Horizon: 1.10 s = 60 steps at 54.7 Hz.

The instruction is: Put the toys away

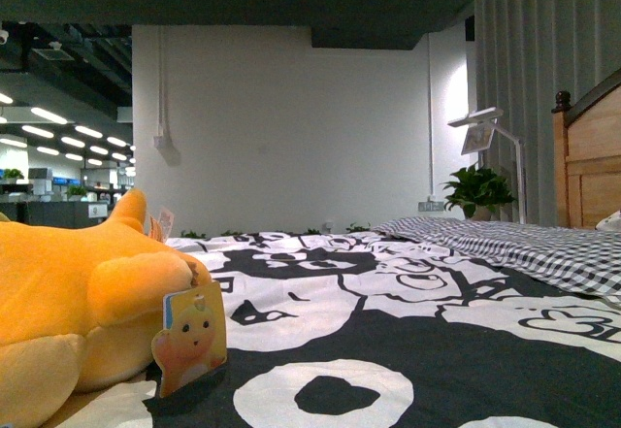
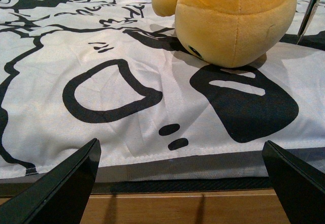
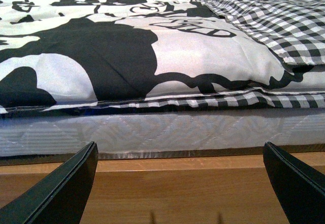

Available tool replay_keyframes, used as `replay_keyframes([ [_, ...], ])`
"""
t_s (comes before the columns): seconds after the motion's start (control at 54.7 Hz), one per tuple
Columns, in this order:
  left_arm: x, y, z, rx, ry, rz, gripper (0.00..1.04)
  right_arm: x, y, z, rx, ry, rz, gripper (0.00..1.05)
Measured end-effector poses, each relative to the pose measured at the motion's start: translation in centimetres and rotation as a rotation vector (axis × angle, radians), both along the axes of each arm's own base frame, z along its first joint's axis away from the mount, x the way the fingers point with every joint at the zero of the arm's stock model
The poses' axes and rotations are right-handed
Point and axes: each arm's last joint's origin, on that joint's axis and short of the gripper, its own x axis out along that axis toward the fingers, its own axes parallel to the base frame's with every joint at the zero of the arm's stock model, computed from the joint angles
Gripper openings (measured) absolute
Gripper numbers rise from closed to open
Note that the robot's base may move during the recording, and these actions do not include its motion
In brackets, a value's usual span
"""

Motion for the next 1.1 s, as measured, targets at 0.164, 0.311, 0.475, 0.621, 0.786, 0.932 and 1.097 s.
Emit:
replay_keyframes([
  [0.164,0.00,0.00,0.00,0.000,0.000,-0.001,0.98,0.00,-0.01,0.00,0.000,0.000,-0.004,0.98],
  [0.311,0.00,0.00,0.00,0.000,0.000,0.000,0.98,0.00,-0.01,0.00,0.000,0.000,-0.003,0.98],
  [0.475,0.00,0.00,-0.01,0.000,0.001,0.000,0.98,0.00,-0.01,0.00,0.000,0.000,-0.003,0.98],
  [0.621,0.00,0.00,-0.01,0.000,0.001,0.000,0.98,0.00,0.00,-0.01,0.000,0.001,-0.002,0.98],
  [0.786,0.00,0.00,0.00,0.001,0.001,0.000,0.98,0.01,0.00,-0.01,0.000,0.001,-0.001,0.98],
  [0.932,-0.01,0.00,0.03,0.001,-0.002,0.001,0.98,-0.01,0.00,0.02,0.000,-0.002,0.000,0.98],
  [1.097,0.01,0.00,-0.01,0.002,0.001,0.000,0.98,0.00,0.00,0.01,0.000,-0.001,0.000,0.98],
])
